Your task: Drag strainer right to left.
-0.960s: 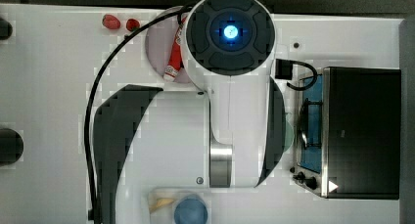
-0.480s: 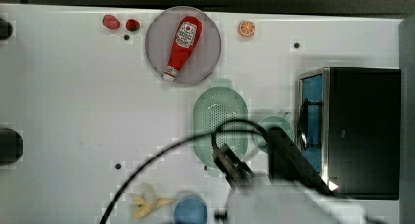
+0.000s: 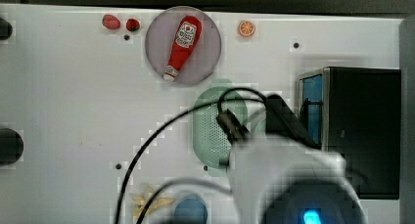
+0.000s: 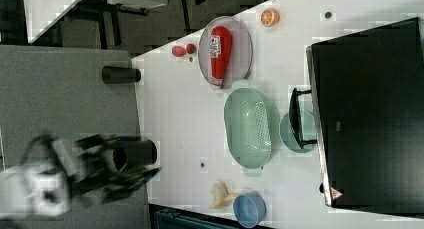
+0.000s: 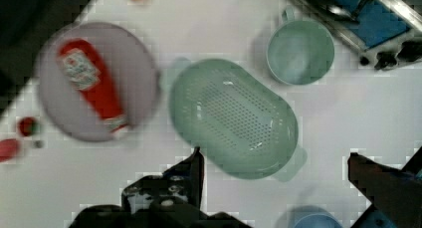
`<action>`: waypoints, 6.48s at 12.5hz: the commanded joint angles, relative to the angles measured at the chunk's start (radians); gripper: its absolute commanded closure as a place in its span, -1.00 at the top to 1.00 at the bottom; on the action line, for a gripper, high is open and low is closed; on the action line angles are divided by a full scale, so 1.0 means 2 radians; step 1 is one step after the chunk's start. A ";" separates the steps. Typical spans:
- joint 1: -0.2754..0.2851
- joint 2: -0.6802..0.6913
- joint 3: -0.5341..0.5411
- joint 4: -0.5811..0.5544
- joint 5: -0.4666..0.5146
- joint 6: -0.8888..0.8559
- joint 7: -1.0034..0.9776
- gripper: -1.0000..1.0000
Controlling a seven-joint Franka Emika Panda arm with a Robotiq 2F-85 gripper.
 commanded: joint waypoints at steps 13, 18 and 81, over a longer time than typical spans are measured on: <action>0.011 0.295 0.022 -0.164 0.001 0.406 0.313 1.00; 0.029 0.354 0.028 -0.165 0.002 0.481 0.340 1.00; 0.304 0.106 -0.232 0.151 -0.038 -0.057 0.057 1.00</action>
